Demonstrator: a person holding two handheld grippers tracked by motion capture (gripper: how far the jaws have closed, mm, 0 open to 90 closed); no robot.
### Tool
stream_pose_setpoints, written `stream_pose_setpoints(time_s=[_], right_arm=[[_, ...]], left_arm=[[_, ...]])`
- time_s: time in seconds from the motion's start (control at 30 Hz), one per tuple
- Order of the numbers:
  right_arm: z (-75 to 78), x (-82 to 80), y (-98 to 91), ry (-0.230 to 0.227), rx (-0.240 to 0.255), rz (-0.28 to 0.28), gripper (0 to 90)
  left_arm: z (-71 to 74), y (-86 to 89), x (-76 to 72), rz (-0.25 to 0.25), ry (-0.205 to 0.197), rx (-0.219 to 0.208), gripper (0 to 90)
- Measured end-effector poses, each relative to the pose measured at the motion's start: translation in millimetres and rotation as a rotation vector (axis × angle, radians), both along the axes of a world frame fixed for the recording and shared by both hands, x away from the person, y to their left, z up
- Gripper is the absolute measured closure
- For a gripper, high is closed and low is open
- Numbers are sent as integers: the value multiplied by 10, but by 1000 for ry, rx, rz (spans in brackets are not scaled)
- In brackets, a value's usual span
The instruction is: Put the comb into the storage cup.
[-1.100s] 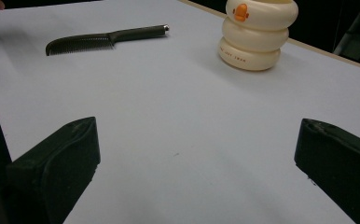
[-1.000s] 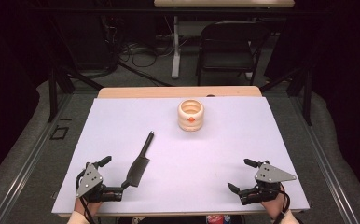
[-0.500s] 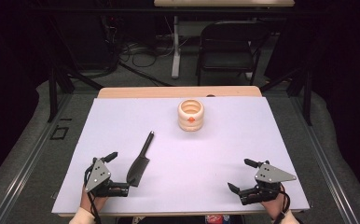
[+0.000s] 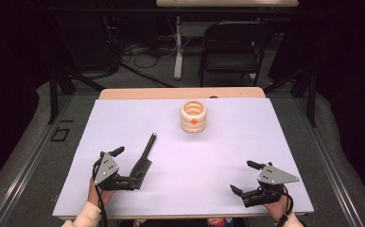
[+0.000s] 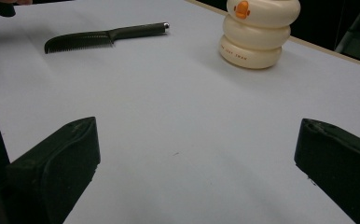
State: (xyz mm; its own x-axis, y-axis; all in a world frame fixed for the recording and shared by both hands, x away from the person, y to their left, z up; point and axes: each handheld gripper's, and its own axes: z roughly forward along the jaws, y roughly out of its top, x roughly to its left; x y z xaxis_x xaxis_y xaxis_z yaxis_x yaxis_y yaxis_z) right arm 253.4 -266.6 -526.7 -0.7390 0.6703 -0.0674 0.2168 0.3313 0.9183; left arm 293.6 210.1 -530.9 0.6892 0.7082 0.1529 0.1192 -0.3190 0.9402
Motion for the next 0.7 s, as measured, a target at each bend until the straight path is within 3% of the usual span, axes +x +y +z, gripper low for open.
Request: stream_pose_setpoints(time_s=[0.4, 0.7], right_arm=[[-1, 6, 28, 5, -10, 8, 0], [2, 11, 48, 6, -17, 11, 0]], left_arm=[[66, -67, 187, -7, -19, 17, 2], [90, -97, 377, -17, -5, 31, 3]])
